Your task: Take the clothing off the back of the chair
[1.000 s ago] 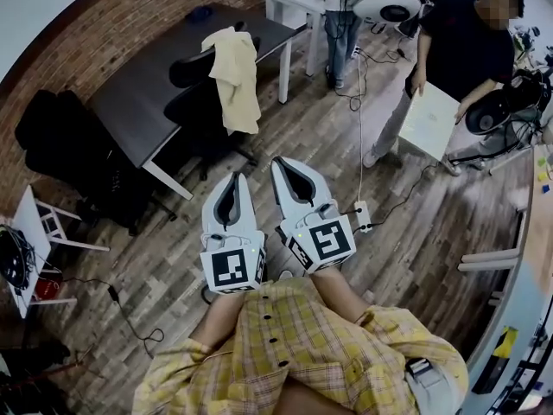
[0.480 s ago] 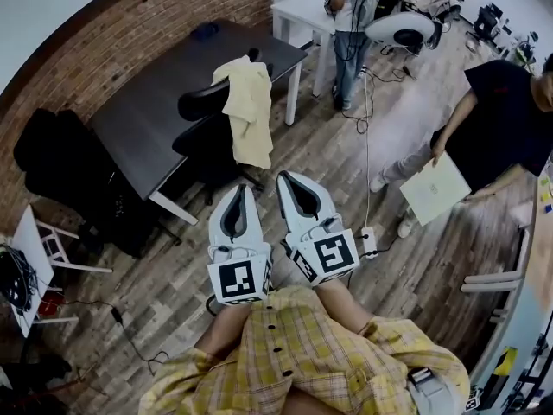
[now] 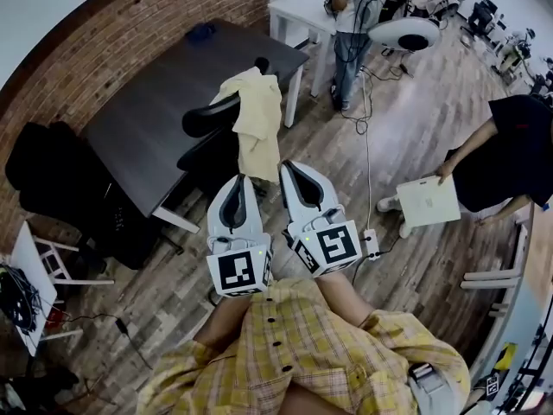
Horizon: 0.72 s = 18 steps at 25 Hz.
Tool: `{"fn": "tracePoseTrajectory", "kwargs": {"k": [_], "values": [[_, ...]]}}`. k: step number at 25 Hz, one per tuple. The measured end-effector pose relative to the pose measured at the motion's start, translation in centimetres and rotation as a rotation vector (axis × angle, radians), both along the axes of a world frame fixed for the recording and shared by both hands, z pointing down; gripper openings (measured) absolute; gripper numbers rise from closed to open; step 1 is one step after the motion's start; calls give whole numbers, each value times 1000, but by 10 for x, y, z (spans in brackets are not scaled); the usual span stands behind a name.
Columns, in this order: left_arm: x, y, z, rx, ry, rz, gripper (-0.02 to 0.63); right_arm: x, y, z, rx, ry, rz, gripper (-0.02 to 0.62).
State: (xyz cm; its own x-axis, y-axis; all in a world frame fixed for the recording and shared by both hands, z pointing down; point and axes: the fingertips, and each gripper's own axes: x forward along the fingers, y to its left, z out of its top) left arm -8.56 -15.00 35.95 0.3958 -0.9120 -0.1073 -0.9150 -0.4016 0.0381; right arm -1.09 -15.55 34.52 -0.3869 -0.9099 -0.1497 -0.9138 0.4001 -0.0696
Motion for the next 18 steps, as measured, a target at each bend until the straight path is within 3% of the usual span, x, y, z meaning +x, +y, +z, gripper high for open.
{"fn": "tracePoseTrajectory", "kwargs": {"k": [11,18], "values": [[-10,-49,2,-7,2,57,0,-12,-47,1,-15,9,37,5],[1,-68,2,-10,-1,40,0,-3,-70,-1,-21,14,8,3]]}}
